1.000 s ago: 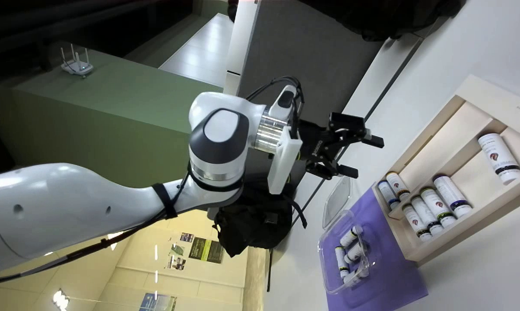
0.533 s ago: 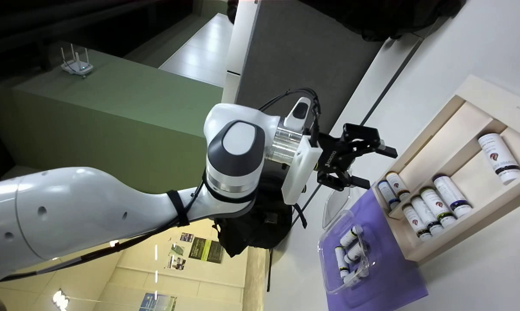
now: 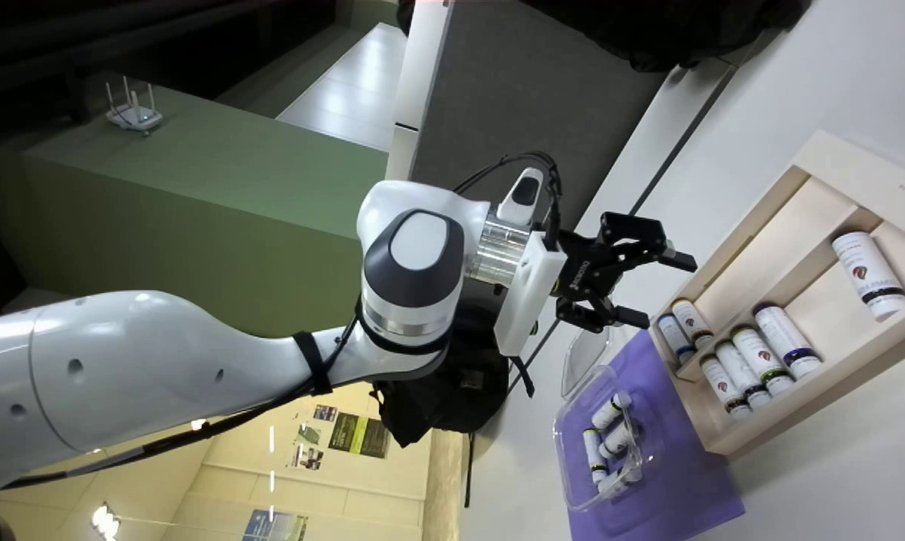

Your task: Take one bottle from the tray, put it in the container, close the lid, then open it

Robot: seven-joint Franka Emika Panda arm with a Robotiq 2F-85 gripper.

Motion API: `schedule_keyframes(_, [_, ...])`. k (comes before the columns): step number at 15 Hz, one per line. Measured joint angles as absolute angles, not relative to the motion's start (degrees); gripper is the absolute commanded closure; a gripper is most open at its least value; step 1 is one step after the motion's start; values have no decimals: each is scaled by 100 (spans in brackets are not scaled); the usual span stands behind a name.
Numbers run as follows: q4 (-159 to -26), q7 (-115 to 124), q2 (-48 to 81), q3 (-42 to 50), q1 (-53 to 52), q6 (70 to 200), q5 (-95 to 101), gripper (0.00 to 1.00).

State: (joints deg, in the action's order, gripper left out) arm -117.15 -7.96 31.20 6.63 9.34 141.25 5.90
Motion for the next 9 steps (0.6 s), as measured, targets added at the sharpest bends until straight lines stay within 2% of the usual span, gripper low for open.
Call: schedule_keyframes(9, [-11717, -808, 3196, 665, 925, 14303, 584, 0])
